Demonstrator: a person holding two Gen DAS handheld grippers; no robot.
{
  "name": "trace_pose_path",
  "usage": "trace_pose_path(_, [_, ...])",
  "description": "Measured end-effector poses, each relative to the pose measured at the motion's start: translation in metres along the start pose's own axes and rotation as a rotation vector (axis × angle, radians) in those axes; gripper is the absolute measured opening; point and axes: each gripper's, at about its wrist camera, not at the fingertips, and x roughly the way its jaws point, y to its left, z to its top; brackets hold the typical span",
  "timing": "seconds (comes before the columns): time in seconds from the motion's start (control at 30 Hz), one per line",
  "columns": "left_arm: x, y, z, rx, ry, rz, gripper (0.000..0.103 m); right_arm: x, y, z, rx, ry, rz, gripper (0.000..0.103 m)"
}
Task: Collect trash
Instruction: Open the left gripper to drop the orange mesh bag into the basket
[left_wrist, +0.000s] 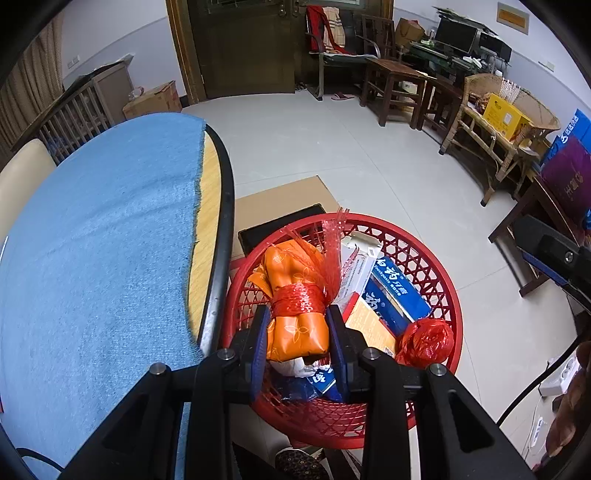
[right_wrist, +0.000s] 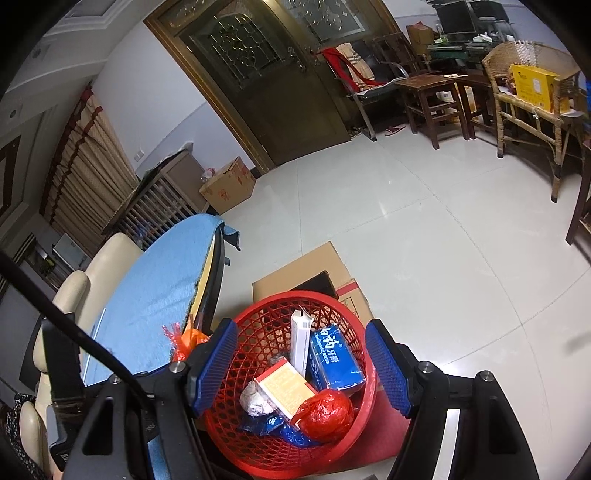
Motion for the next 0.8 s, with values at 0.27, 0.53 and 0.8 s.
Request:
trace_pose_path(0.27, [0.004,-0.007,0.004,0.012,0.005,-0.005,0.032,-0.003,-0.006,0.003,0.012,-0.009,-0.003,0.075])
trace_pose_path(0.53, [0.009,-0.007,0.008,0.007,0.013,-0.011,0.032,-0.005,-0.008,0.005,0.014,-0.014,-0.002,0.075])
trace_pose_path(0.8, [0.016,-0.010,0.013,0.006,0.021,-0.023,0.039,-0.012,-0.006,0.010,0.007,-0.030,-0.005,0.075])
